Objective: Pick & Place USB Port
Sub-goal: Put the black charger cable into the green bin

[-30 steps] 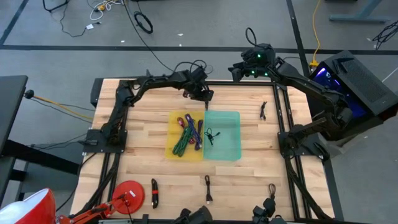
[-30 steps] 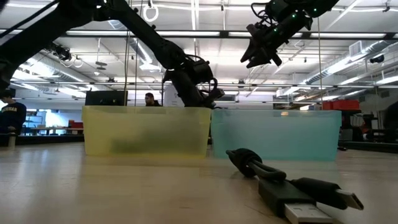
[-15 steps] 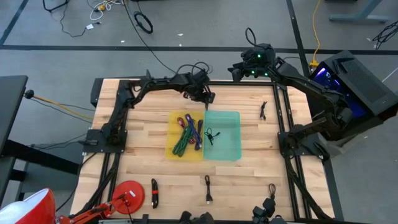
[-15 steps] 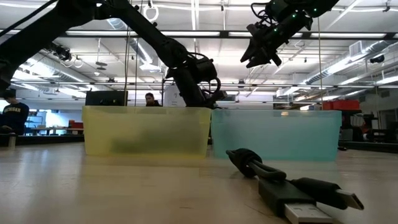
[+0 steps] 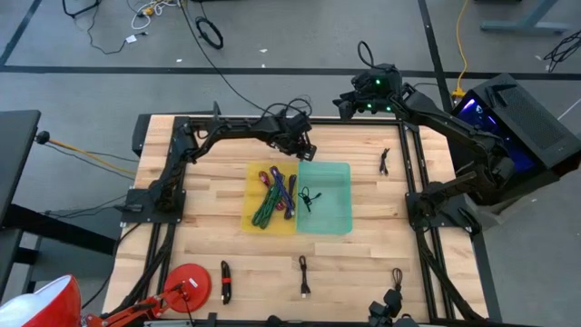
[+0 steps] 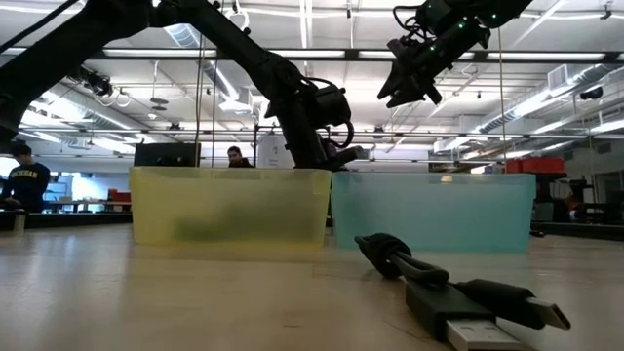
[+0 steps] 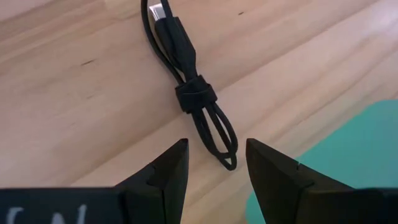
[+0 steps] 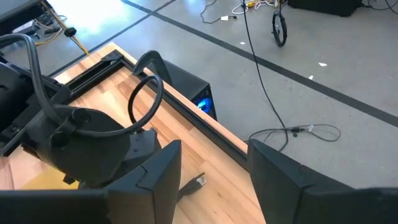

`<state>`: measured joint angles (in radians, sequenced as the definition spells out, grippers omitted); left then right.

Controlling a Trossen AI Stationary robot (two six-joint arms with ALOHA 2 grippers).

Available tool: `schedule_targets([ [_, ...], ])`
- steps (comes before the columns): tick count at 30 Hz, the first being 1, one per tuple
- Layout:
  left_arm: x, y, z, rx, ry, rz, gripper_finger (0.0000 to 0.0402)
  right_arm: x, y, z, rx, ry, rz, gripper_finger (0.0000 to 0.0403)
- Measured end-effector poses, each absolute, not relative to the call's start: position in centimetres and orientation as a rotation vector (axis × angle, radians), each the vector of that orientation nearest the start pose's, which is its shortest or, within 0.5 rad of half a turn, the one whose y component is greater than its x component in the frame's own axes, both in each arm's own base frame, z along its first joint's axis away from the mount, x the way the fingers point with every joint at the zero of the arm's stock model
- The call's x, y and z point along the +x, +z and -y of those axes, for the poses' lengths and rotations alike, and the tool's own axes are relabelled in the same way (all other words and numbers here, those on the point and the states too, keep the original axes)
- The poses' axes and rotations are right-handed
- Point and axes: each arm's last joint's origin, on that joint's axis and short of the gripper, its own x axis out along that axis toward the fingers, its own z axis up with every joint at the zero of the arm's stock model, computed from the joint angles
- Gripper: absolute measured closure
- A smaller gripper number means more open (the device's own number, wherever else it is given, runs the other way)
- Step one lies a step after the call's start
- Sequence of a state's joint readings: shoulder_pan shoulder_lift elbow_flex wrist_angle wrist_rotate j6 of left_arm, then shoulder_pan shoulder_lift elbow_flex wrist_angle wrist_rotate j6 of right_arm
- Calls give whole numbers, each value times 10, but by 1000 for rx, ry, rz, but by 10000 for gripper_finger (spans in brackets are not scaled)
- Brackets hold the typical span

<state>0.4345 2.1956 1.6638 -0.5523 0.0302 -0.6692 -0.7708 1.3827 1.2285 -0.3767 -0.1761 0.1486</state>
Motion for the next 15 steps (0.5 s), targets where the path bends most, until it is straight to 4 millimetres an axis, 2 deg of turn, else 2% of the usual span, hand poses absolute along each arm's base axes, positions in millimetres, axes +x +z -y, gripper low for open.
schedule_targets([
  [9, 423, 160, -186, -836, 728, -902, 240, 222, 335, 209, 388, -617, -440, 218],
  [12, 422, 160, -185, -849, 704, -917, 263, 222, 335, 209, 388, -617, -440, 218],
  [15, 419, 159, -188, -821, 699, -946, 306, 222, 335, 209, 388, -617, -440, 218],
])
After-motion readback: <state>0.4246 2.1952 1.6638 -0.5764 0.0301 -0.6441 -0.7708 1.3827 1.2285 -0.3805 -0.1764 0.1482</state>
